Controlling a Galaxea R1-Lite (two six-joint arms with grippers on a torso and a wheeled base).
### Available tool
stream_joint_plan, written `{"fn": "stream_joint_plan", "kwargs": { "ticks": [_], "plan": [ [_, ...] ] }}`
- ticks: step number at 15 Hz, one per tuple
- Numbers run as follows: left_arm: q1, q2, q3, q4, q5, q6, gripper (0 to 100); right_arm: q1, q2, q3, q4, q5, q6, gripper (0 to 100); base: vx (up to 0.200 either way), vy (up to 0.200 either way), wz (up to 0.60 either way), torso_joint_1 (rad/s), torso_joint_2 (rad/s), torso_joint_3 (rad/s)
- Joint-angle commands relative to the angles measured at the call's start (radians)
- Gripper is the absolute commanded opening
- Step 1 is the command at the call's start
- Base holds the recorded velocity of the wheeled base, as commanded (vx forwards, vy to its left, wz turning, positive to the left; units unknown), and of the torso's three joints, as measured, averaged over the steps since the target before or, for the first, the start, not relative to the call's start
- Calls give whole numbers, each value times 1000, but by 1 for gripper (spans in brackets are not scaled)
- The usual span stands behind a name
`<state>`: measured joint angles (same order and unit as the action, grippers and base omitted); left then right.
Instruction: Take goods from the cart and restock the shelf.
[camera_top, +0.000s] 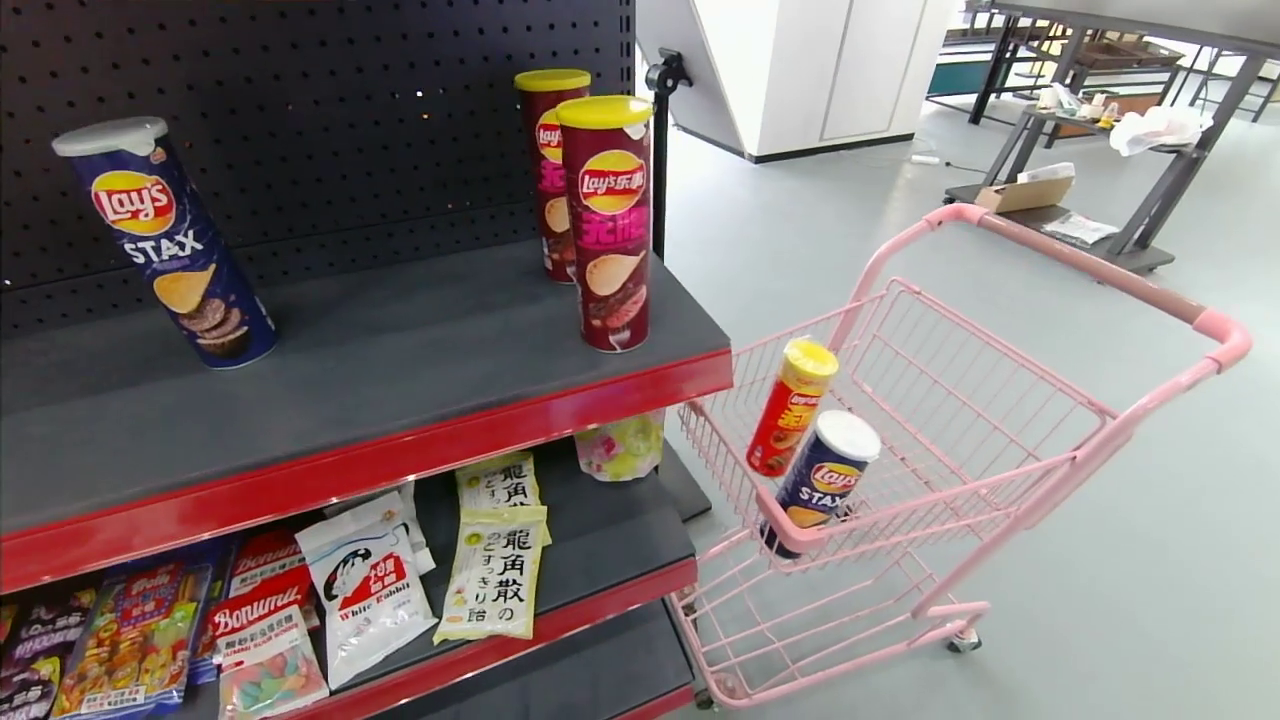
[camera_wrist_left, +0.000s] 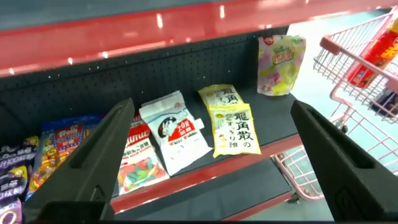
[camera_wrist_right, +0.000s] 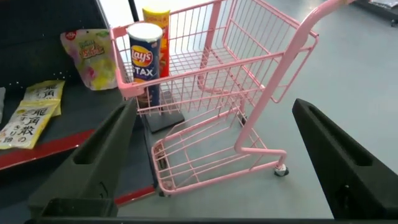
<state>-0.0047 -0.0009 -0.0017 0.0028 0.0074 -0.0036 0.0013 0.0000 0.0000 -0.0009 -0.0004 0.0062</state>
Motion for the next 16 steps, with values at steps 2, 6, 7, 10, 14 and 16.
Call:
{"fn": "stream_joint_plan", "kwargs": {
  "ticks": [2,6,7,10,14,16],
  "plan": [
    [-1,1,0,0,0,1,100,0,0,0,-1,0,0,100,0,0,0,-186,540,354],
    [-1,1,0,0,0,1,100,0,0,0,-1,0,-2,100,0,0,0,-173,540,367],
    [0,1,0,0,2,1,100,0,0,0,-1,0,-5,100,0,0,0,-154,505,369],
    [0,1,0,0,3,1,100,2,6,0,-1,3,-15,100,0,0,0,-72,235,168],
    [-1,1,0,0,3,1,100,40,425,-403,-4,51,110,100,0,0,0,-4,20,10],
    [-1,1,0,0,0,1,100,120,709,-569,-57,99,107,100,0,0,0,0,0,0]
  ]
}}
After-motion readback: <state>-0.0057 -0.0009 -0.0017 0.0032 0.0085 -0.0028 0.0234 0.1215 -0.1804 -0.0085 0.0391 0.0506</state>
